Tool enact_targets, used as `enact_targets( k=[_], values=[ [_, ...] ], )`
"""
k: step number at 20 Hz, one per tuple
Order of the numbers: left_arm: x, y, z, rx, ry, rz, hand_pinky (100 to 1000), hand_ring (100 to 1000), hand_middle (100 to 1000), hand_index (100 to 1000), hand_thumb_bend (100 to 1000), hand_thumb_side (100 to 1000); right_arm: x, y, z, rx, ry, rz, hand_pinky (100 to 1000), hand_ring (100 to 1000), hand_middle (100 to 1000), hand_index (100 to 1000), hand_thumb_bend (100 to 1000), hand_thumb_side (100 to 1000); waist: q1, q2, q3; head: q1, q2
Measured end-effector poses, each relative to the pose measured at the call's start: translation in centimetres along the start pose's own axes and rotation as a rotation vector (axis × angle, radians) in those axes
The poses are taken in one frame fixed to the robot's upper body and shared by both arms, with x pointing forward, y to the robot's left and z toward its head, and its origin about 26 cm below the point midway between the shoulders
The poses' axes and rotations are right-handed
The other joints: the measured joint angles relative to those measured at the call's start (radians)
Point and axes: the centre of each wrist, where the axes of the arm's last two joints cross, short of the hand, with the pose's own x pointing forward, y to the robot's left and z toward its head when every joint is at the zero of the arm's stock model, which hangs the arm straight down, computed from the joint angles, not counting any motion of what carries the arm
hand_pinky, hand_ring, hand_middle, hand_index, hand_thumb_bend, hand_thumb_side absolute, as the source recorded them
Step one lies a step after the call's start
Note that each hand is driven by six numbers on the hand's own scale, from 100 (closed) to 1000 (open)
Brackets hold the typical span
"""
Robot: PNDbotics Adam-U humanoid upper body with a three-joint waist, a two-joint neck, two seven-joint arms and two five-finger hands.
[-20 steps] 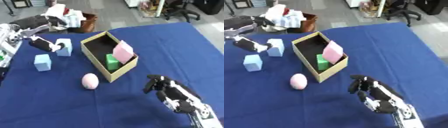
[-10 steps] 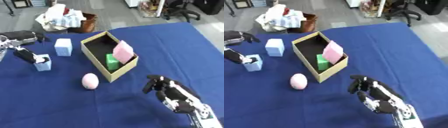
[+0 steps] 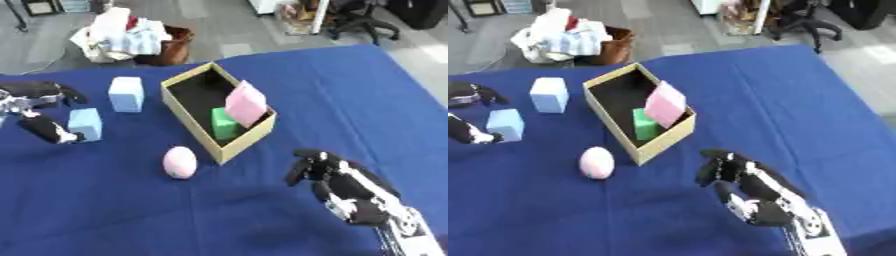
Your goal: Pick up objects on the table and place them in the box.
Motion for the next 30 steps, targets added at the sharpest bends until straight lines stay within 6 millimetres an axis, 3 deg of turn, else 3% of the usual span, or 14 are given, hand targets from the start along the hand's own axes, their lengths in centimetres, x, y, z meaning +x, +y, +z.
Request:
enact_targets(
  k=[5, 7, 10, 14, 16, 21, 24, 27, 30],
  values=[
    [0.0, -1.5, -0.7, 0.02, 0.031, 0.018, 841, 798, 802, 916, 321, 393, -0.1, 0.1, 0.1, -0.001, 0.003, -0.002, 674, 706, 650, 913, 100, 439, 0.0, 0.0, 0.0, 0.0, 0.001],
    [0.2, -1.9, -1.0, 0.013, 0.027, 0.022, 824, 764, 749, 897, 291, 383, -0.1, 0.1, 0.1, -0.002, 0.004, -0.002, 674, 706, 650, 913, 100, 438, 0.0, 0.0, 0.0, 0.0, 0.001],
    [0.3, -2.1, -1.2, 0.008, 0.015, 0.027, 794, 686, 600, 822, 235, 360, -0.2, 0.1, 0.2, -0.003, 0.007, -0.004, 674, 706, 650, 913, 100, 438, 0.0, 0.0, -0.001, 0.0, 0.002],
    [0.8, -1.2, -1.0, 0.056, -0.021, 0.033, 762, 604, 479, 759, 104, 298, -0.2, 0.1, 0.2, -0.004, 0.006, -0.003, 673, 706, 649, 913, 100, 439, 0.0, 0.0, 0.0, -0.003, 0.003],
    [1.5, 0.2, -0.8, 0.117, -0.056, 0.034, 761, 598, 468, 753, 100, 280, -0.2, 0.1, 0.2, -0.004, 0.006, -0.003, 673, 706, 649, 912, 100, 439, 0.0, 0.0, 0.0, -0.005, 0.005],
    [4.8, 6.1, -0.1, 0.306, -0.179, 0.026, 760, 596, 467, 758, 100, 260, -0.2, 0.1, 0.2, -0.004, 0.007, -0.004, 673, 706, 649, 912, 100, 439, 0.0, 0.0, 0.001, -0.007, 0.008],
    [7.8, 8.3, -0.9, 0.352, -0.239, 0.027, 760, 605, 477, 768, 100, 266, -0.2, 0.2, 0.2, 0.001, 0.008, -0.006, 673, 706, 649, 912, 100, 438, 0.0, 0.0, -0.002, -0.006, 0.009],
    [10.9, 8.7, -2.8, 0.343, -0.28, 0.027, 758, 609, 485, 773, 100, 267, -0.2, 0.3, 0.1, 0.006, 0.007, -0.009, 673, 705, 649, 912, 100, 437, 0.0, 0.0, -0.014, -0.001, 0.009],
    [13.4, 7.8, -4.9, 0.313, -0.293, 0.036, 758, 615, 491, 778, 100, 267, -0.3, 0.3, 0.0, 0.009, 0.007, -0.013, 672, 705, 649, 912, 100, 436, -0.001, 0.0, -0.025, 0.004, 0.009]
  ],
)
